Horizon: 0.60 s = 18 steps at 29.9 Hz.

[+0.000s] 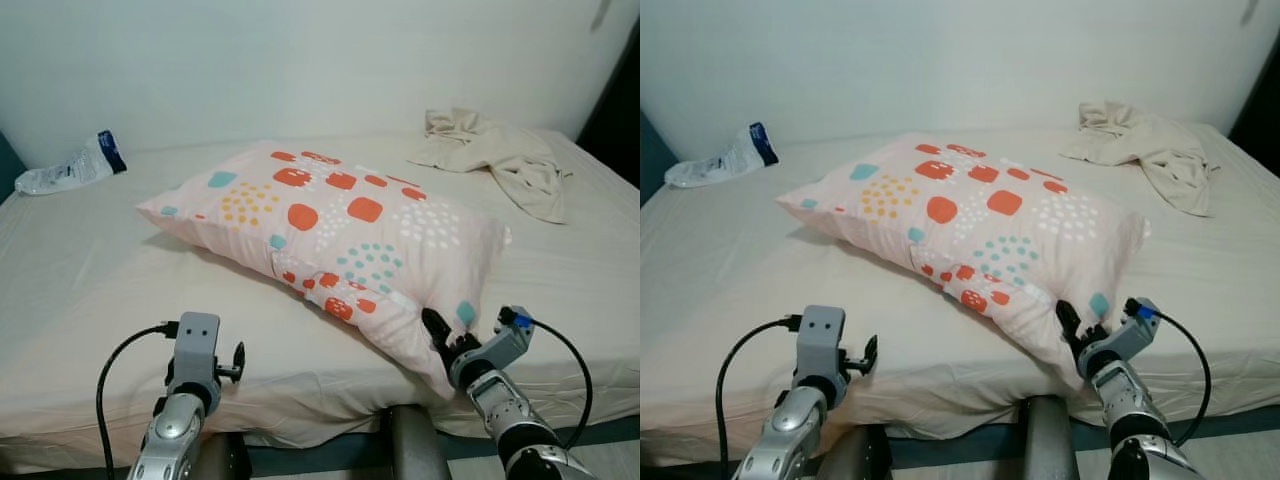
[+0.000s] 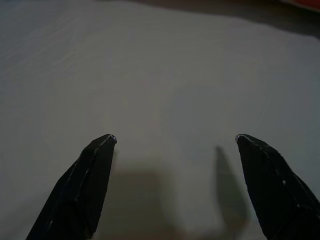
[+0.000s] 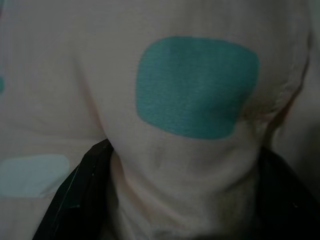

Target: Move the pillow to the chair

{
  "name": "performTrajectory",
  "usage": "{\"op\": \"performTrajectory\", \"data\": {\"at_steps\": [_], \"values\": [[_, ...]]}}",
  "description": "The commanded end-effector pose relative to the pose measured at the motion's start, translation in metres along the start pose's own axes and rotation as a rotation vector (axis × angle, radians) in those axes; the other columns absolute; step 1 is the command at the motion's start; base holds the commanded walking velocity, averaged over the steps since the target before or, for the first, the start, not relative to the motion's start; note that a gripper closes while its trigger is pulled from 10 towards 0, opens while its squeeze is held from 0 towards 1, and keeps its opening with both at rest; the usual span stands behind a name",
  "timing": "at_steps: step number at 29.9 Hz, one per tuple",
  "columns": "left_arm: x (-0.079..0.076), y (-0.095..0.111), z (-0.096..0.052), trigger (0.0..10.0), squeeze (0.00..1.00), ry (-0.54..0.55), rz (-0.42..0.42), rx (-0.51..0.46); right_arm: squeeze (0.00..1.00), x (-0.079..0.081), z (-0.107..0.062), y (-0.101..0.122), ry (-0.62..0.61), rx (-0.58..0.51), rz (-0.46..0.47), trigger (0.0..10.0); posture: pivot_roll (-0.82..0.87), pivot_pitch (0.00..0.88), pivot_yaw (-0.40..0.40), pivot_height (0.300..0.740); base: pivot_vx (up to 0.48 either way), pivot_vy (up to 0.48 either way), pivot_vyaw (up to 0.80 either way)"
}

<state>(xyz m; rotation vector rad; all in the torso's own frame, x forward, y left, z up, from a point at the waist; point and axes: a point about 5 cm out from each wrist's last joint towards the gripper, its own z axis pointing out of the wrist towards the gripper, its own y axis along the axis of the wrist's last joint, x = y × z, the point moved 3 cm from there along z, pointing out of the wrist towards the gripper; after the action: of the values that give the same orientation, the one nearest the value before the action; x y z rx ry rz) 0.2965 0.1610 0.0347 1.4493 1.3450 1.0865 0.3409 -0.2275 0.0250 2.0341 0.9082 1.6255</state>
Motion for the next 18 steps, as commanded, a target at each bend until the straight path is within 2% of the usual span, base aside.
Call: {"op": "performTrajectory", "data": {"at_steps": [1,2,4,5,8,9,12,13,14,16,18], "values": [[0.008,-0.002,-0.004,10.0,0.00,0.016,0.016,0.014,0.00,0.019,0.008,-0.021,0.068,0.082,0.057,10.0,0.05,0.134,0.060,0.505,0.000,0.000,0.00],[0.008,-0.002,-0.004,10.0,0.00,0.016,0.016,0.014,0.00,0.019,0.008,-0.021,0.068,0.082,0.057,10.0,0.05,0.134,0.060,0.505,0.000,0.000,0.00],[0.009,-0.002,-0.005,10.0,0.00,0.018,0.015,0.015,0.00,0.041,0.017,-0.024,0.133,0.103,0.052,10.0,0.05,0.130,0.060,0.505,0.000,0.000,0.00],[0.009,-0.002,-0.005,10.0,0.00,0.018,0.015,0.015,0.00,0.045,0.019,-0.025,0.144,0.109,0.048,10.0,0.05,0.130,0.060,0.505,0.000,0.000,0.00],[0.006,0.000,-0.005,10.0,0.00,0.013,0.012,0.015,0.00,0.057,0.025,-0.035,0.126,0.171,-0.047,10.0,0.05,0.129,0.060,0.505,0.000,0.000,0.00],[0.004,0.001,-0.005,10.0,0.00,0.010,0.010,0.013,0.00,0.058,0.027,-0.039,0.096,0.202,-0.120,10.0,0.05,0.131,0.061,0.505,0.000,0.000,0.00],[0.003,0.001,-0.005,10.0,0.00,0.006,0.008,0.012,0.00,0.064,0.031,-0.037,0.084,0.200,-0.174,9.6,0.05,0.132,0.063,0.505,0.000,0.000,0.00],[0.003,0.001,-0.006,10.0,0.00,0.005,0.008,0.013,0.00,0.069,0.033,-0.034,0.098,0.184,-0.172,0.0,0.05,0.135,0.065,0.505,0.000,0.000,0.00],[0.003,0.001,-0.006,10.0,0.00,0.005,0.008,0.013,0.00,0.069,0.033,-0.034,0.098,0.184,-0.172,0.0,0.05,0.135,0.065,0.505,0.000,0.000,0.00],[0.003,0.001,-0.006,10.0,0.00,0.002,0.007,0.015,0.00,0.085,0.037,-0.026,0.179,0.145,-0.125,0.0,0.04,0.136,0.068,0.505,0.000,0.000,0.00],[0.003,0.001,-0.006,10.0,0.00,-0.001,0.008,0.018,0.00,0.094,0.038,-0.021,0.229,0.125,-0.115,0.0,0.04,0.135,0.069,0.505,0.000,0.000,0.00]]}}
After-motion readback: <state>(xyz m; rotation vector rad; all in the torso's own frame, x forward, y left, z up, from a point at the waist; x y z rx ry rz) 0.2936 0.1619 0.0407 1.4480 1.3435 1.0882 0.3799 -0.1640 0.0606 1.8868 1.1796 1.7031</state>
